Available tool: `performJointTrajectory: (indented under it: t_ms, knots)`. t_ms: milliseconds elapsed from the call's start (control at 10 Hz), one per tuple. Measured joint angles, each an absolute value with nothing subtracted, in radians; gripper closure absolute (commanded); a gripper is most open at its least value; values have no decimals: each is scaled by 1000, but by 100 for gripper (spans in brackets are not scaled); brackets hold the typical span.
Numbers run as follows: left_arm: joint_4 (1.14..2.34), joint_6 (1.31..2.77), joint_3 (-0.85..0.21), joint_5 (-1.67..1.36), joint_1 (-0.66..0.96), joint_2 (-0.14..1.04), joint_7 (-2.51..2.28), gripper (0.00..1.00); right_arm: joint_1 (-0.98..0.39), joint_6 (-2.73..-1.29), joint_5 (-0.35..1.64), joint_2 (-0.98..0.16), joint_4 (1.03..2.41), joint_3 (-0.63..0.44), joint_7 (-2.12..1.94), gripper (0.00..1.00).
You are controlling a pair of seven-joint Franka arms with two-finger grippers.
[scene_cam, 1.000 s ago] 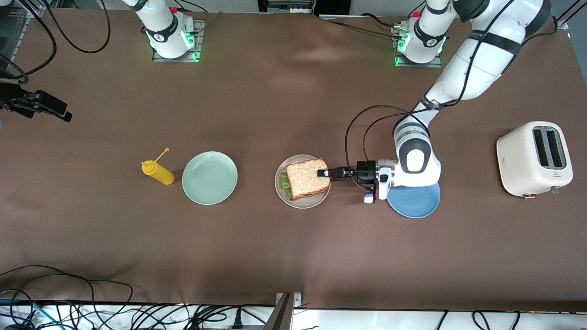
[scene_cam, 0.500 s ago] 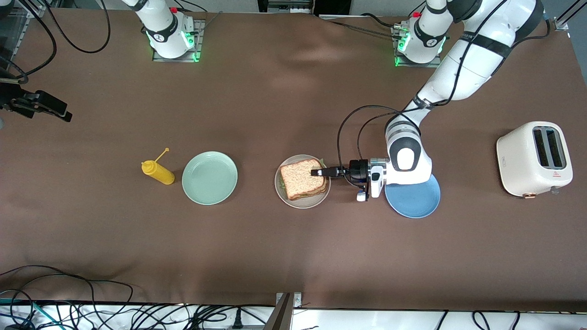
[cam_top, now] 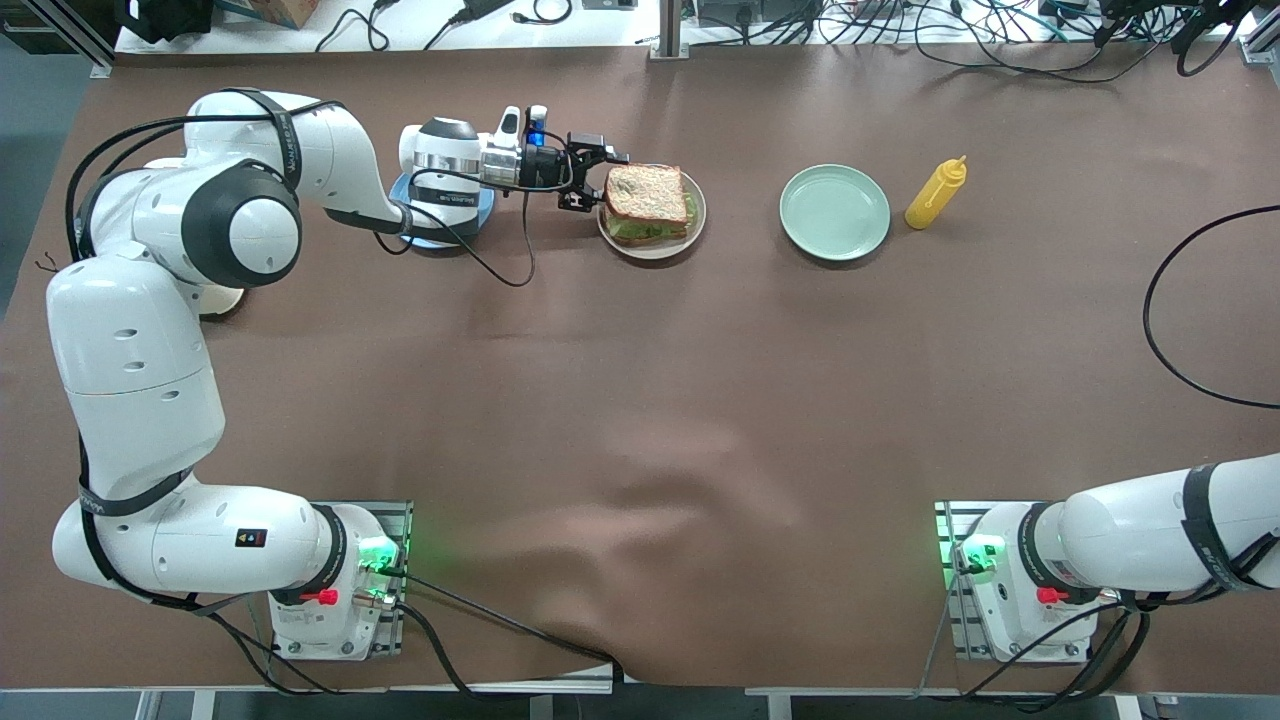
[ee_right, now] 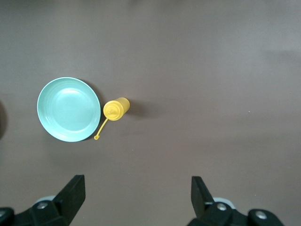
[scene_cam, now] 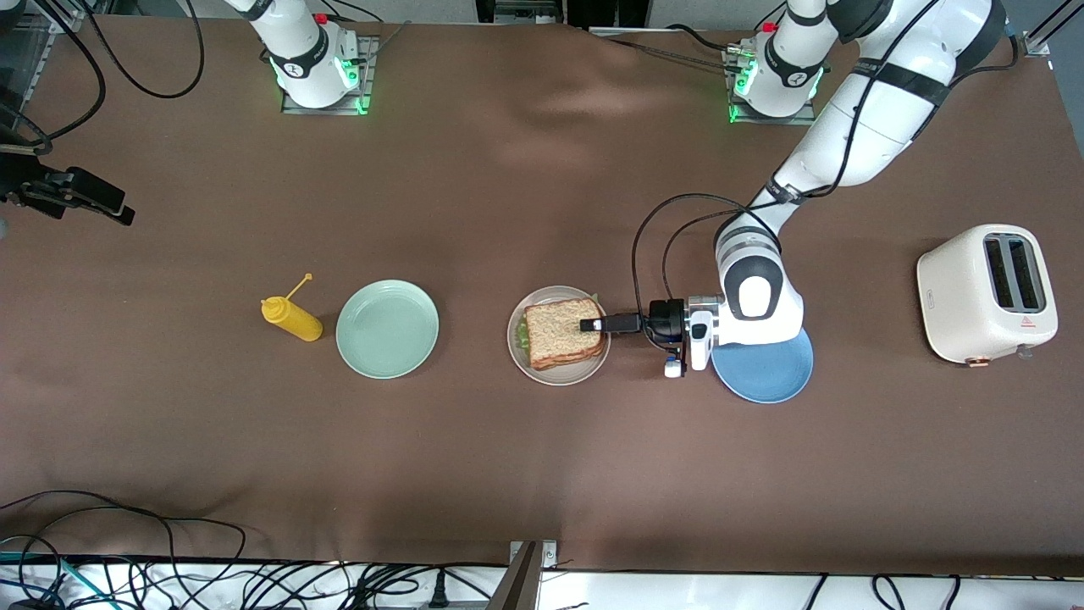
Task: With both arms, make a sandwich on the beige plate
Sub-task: 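Lower the toast onto the lettuce on the beige plate, then open the left gripper and release the toast on the sandwich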
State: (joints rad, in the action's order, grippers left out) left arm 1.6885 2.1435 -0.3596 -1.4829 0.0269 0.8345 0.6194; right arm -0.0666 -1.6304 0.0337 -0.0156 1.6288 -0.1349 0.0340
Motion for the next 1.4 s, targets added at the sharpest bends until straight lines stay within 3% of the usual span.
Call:
performJointTrajectory:
  t_ms: [600,900,1200,1400]
  knots:
    - [1651,2135,-356,-1249,-27,732,375,12,-67,-1630,34,-16,1628,-135,34,0]
    - [1609,2113,-356,-985,-40,661,141,12,-67,-1630,34,-16,1628,-135,34,0]
    - [1537,1999,-356,-640,-56,571,-95,11,-67,-1630,34,-16,1627,-135,33,0]
    - [1467,1848,-355,-471,-75,509,-176,7,-67,-1629,34,-16,1627,-134,33,0]
